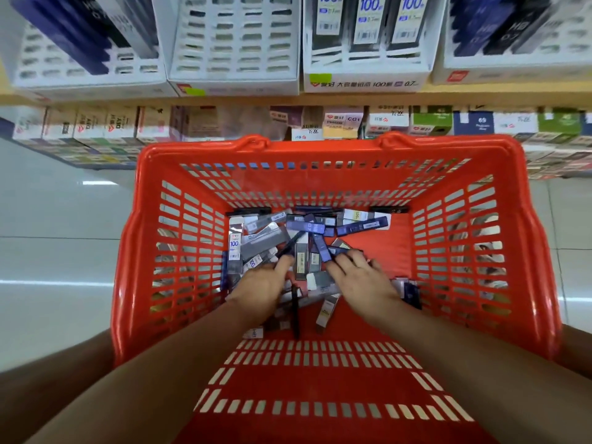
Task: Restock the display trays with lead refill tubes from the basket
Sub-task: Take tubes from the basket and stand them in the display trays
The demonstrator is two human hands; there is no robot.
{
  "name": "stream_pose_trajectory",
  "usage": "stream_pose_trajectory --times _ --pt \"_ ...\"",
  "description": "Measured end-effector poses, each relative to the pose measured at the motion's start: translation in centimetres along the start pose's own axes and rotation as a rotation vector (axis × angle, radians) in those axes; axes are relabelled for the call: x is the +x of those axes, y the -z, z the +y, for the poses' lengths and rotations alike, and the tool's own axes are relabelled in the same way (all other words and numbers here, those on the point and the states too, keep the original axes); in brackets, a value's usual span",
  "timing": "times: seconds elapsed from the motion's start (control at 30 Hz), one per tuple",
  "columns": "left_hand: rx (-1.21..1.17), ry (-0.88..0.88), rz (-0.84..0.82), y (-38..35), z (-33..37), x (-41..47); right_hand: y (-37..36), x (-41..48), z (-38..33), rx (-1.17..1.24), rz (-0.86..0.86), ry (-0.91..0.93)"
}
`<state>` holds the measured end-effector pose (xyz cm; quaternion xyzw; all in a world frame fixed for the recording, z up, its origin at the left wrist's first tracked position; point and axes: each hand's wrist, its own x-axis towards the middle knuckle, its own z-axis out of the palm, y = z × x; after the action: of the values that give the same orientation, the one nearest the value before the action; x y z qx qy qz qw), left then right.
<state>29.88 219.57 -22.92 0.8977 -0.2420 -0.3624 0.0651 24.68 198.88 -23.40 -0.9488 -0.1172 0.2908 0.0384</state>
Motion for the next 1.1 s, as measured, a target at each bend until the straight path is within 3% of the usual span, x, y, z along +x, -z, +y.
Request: stream_pose_trajectory --times 0.13,0.37,0.43,0.57,0.7,0.8,1.0,1.1 --pt "-0.140 0.013 0.036 0.9 -0.5 0.2 -0.1 0.2 2.1 0.105 0.025 -0.111" --pt "-0.309 0.103 0.400 3.7 -0.6 1.6 1.5 0.7 4.7 0.383 0.086 -0.370" --pt "-0.483 0.153 0.413 4.2 -0.4 2.1 2.3 1.3 4.5 0.675 0.073 -0.441" --pt "-1.277 0.380 0.264 5.1 1.5 2.4 4.8 1.5 2.5 1.619 -0.043 -0.602" --pt "-1.514 0.452 0.127 6.0 4.9 2.0 6.3 1.4 0.5 2.000 -0.170 -0.560" --pt "-1.567 0.510 0.182 6.1 6.2 2.5 7.4 1.5 -0.6 2.144 -0.252 -0.546" --pt "-1.745 0.462 0.311 7.6 7.8 1.5 10.1 0.4 -1.9 1.997 -0.083 -0.373" --pt "-1.794 0.389 0.307 9.0 8.6 0.3 11.1 -0.3 -2.2 2.060 -0.051 -0.328"
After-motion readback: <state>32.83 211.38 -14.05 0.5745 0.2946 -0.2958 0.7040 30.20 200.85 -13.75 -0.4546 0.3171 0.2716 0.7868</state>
